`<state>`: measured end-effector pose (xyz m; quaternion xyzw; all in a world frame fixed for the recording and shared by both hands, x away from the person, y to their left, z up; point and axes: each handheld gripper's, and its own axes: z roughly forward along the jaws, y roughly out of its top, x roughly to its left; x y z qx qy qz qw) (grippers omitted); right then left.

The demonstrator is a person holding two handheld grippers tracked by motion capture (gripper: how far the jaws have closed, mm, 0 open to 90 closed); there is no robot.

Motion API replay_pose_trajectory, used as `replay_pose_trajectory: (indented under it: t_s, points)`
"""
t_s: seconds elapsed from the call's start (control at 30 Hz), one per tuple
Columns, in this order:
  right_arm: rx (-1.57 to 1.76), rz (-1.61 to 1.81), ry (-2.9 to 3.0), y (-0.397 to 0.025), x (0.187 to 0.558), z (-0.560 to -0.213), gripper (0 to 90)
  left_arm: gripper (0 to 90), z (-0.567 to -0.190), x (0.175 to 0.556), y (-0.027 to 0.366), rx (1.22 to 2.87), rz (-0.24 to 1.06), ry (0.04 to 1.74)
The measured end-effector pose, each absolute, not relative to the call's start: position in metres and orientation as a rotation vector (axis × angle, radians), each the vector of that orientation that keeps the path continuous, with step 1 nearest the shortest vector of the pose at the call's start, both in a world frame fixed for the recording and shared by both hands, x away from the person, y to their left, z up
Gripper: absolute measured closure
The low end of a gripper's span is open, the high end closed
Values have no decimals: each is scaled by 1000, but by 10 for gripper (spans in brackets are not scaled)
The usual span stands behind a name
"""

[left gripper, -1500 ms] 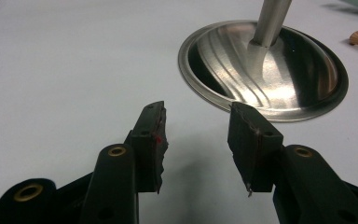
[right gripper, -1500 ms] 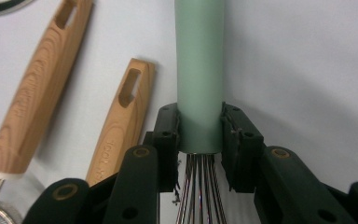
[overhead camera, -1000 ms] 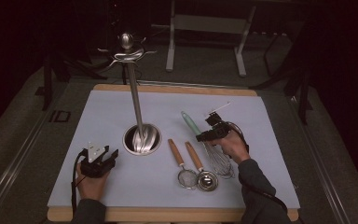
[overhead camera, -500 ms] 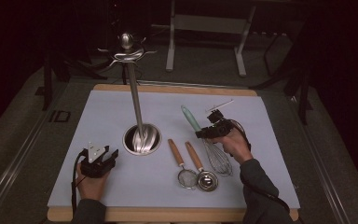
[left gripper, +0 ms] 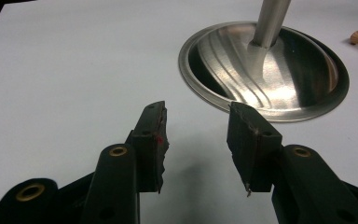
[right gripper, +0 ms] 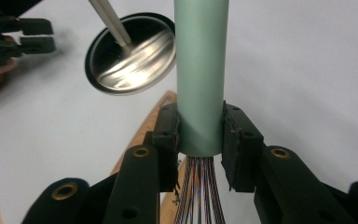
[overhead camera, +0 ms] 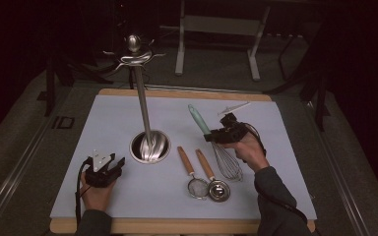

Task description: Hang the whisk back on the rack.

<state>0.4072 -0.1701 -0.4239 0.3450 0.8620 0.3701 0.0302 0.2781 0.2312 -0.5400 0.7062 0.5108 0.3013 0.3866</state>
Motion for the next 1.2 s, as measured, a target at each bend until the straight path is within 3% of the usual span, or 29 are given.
replay_pose_trajectory:
  t_s: [1.2]
  points:
    - [508, 1307, 2553, -132, 361, -366, 692, 576, -540, 278, 233, 1781, 767, 1310]
